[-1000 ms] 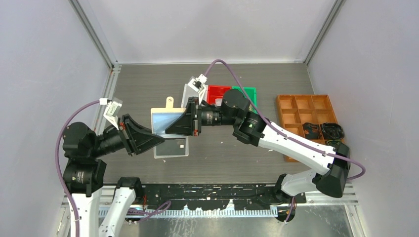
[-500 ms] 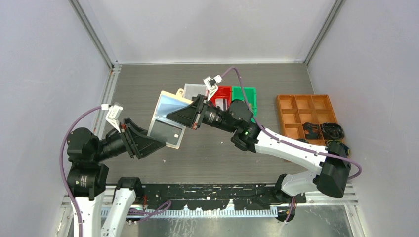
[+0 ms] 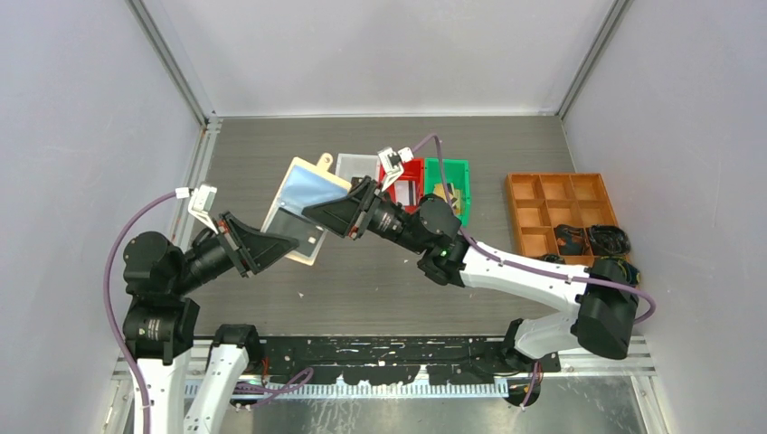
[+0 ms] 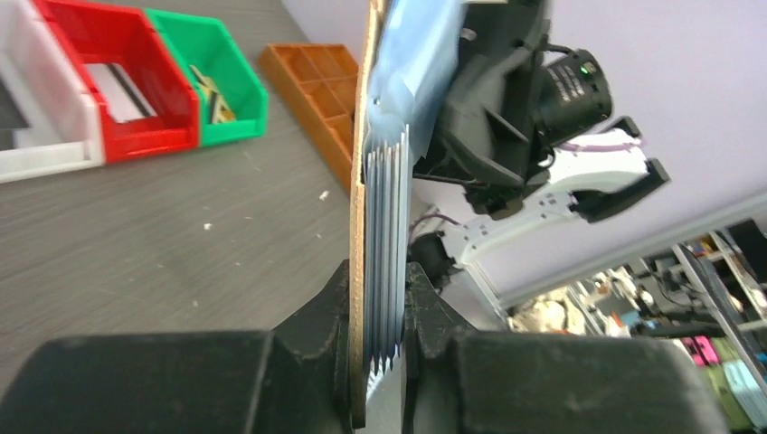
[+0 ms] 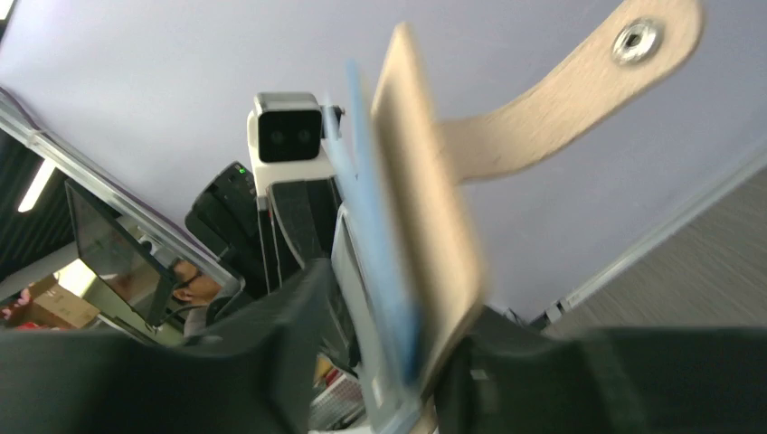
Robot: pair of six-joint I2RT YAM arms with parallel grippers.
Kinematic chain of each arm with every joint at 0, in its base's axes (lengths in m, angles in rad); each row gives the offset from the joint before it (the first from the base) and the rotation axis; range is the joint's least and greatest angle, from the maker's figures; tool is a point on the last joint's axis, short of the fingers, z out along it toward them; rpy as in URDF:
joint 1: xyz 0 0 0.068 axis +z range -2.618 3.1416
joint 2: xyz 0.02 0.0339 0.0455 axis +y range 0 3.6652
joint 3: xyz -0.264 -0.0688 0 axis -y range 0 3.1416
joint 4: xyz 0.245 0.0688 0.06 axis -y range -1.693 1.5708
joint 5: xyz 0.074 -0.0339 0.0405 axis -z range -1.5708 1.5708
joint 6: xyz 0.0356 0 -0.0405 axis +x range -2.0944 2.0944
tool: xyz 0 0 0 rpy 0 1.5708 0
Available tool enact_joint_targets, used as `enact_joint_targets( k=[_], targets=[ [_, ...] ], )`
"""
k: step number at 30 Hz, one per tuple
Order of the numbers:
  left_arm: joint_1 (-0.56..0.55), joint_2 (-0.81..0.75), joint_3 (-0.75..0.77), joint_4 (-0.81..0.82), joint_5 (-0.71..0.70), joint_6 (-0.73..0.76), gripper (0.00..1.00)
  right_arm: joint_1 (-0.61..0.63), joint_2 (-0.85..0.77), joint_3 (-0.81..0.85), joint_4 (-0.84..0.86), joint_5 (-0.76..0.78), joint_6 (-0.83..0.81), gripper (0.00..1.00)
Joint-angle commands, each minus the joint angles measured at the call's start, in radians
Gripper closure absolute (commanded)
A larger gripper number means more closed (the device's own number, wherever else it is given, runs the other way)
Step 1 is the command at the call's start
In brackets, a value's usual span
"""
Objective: Take the credit cards out of the card holder
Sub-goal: Remove the credit card from the card holder.
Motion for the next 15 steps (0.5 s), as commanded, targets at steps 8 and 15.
enact_joint_targets(
  k=[8,15],
  targets=[
    [0.006,0.057,0.093,-0.167,0.030,0.309,0.92,-0.085,-0.190,0.158,-0.519,-0.177,-0.313,0.32],
    [0.006,0.112,0.163,-0.358,0.175,0.585,0.93,-0.087,-0.123,0.366,-0.937,-0.335,-0.612,0.26]
  ],
)
